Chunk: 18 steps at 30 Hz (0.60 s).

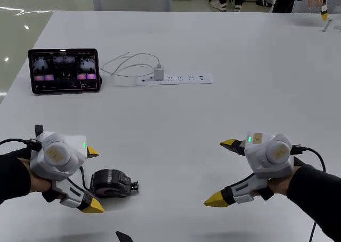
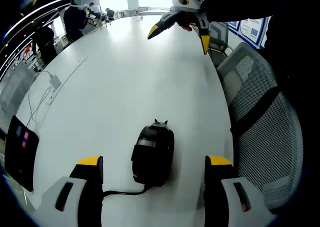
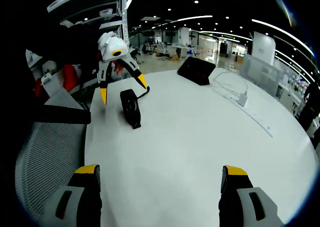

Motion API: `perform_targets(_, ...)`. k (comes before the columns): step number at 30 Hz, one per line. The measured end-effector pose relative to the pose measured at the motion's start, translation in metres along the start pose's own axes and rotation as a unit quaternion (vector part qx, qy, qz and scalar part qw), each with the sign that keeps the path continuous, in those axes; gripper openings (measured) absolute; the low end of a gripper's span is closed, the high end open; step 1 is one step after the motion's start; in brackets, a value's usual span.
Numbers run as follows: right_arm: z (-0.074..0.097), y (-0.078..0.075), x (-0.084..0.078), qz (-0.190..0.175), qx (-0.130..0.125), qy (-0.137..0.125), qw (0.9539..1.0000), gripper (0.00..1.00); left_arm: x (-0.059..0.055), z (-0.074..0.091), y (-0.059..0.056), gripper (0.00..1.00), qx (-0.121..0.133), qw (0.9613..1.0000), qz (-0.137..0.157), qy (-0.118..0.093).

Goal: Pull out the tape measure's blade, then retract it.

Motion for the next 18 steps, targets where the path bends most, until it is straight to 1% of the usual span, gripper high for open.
perform_targets(2,-0.002,0.0,0.002,0.002,0.003,-0.001,1.0,1.0,0.002,-0.002,0.001,0.77,-0.002,1.0,-0.006,-0.001)
perform_targets(4,-0.006,0.001,0.006,0.006,0.005,-0.001,1.0,1.0,0.005,-0.004,0.001,0.75,-0.003,0.9999,-0.014,-0.006)
perform_targets(6,-0.011,0.0,0.008,0.008,0.009,-0.001,0.9999,1.0,0.006,-0.008,0.001,0.7,-0.007,0.9997,-0.021,-0.008)
perform_targets(7,-0.013,0.0,0.01,0.01,0.011,-0.002,0.9999,1.0,0.006,-0.009,0.001,0.69,-0.008,0.9997,-0.023,-0.006)
perform_targets(10,-0.024,0.0,0.015,0.016,0.018,-0.003,0.9997,1.0,0.005,-0.018,0.0,0.62,-0.017,0.999,-0.041,0.0)
perform_targets(12,-0.029,0.001,0.019,0.02,0.022,-0.003,0.9996,1.0,0.003,-0.022,0.0,0.56,-0.017,0.9986,-0.05,0.006)
perform_targets(14,-0.037,0.002,0.022,0.023,0.028,-0.002,0.9993,1.0,0.002,-0.027,0.001,0.52,-0.012,0.9982,-0.057,0.012)
perform_targets(15,-0.041,0.002,0.024,0.026,0.031,0.001,0.9992,1.0,0.002,-0.029,0.003,0.5,-0.012,0.9979,-0.062,0.016)
perform_targets(16,-0.044,0.002,0.026,0.029,0.033,-0.001,0.999,1.0,0.002,-0.031,0.004,0.46,-0.006,0.9979,-0.062,0.018)
perform_targets(17,-0.045,0.003,0.027,0.029,0.035,-0.001,0.999,1.0,0.002,-0.031,0.006,0.41,-0.002,0.9976,-0.067,0.018)
perform_targets(18,-0.048,0.003,0.029,0.031,0.038,0.0,0.9988,1.0,0.004,-0.029,0.004,0.34,-0.013,0.9976,-0.062,0.026)
Point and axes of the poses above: the centre of the closed fingertips' face, and the gripper's own axes: z roughly backward along the fingers, y roughly to its left, x roughly out of its top, the point moved 7 cm from there along z, roughly backward along the fingers, and after that the axes turned 7 degrees about x, right-handed, at the moved point
